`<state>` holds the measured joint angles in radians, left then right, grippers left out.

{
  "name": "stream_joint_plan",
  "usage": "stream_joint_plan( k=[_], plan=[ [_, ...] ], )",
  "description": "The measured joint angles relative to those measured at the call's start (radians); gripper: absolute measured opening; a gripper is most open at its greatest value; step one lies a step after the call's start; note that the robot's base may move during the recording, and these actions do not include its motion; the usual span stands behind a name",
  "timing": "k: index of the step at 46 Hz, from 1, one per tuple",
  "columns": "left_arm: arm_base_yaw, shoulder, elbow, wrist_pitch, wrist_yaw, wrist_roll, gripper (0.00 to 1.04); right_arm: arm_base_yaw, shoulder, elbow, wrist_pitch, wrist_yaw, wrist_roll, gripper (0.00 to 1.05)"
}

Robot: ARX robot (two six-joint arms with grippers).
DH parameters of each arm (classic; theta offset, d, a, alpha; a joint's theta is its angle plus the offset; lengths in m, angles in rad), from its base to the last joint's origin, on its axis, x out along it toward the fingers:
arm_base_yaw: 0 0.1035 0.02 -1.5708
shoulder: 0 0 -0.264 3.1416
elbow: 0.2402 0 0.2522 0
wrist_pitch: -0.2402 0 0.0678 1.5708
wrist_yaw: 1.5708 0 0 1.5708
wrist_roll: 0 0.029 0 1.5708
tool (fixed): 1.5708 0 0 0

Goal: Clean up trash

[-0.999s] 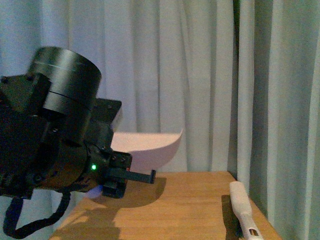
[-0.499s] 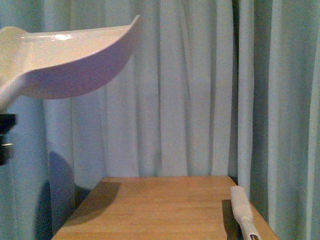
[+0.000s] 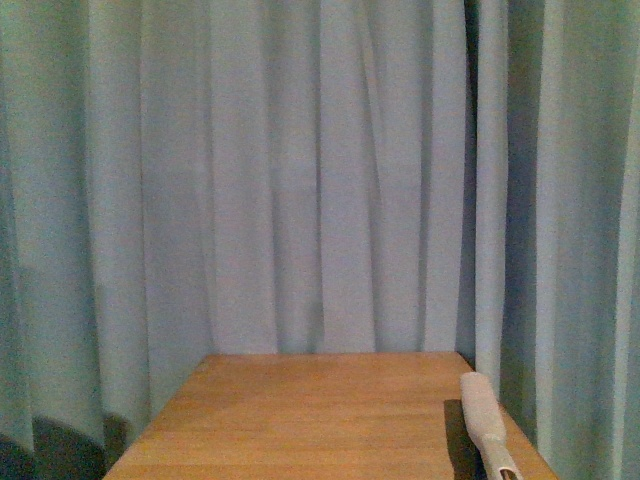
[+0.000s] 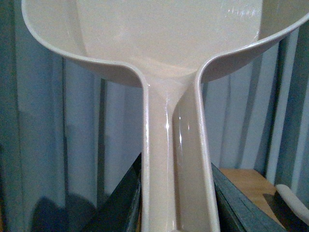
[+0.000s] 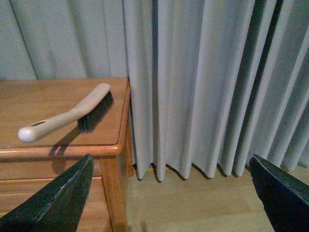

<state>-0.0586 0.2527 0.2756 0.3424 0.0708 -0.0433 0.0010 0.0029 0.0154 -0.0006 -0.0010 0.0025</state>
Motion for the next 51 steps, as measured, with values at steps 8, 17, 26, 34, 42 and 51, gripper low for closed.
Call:
stream_joint_plan(
  k=[8,17,26,34,42,51],
  plan=[
    [0.058,-0.006,-0.02,-0.023,0.024,-0.109,0.28,0.0,0.0,0.0,0.0,0.0,0.0,0.97],
    [0.06,-0.011,-0.02,-0.022,0.029,-0.134,0.28,0.148,0.177,0.042,-0.068,0.365,-0.105,0.97],
    [0.06,-0.011,-0.02,-0.022,0.027,-0.138,0.28,0.254,0.495,0.2,0.04,0.338,-0.059,0.97],
    [0.06,-0.011,-0.02,-0.022,0.027,-0.138,0.28,0.296,0.882,0.512,-0.007,0.269,0.063,0.97],
    [0.06,-0.011,-0.02,-0.022,0.027,-0.138,0.28,0.357,1.257,0.852,-0.135,0.241,0.192,0.97],
    [0.06,-0.011,-0.02,-0.022,0.027,-0.138,0.28,0.406,1.531,1.101,-0.311,0.211,0.364,0.97]
  ],
)
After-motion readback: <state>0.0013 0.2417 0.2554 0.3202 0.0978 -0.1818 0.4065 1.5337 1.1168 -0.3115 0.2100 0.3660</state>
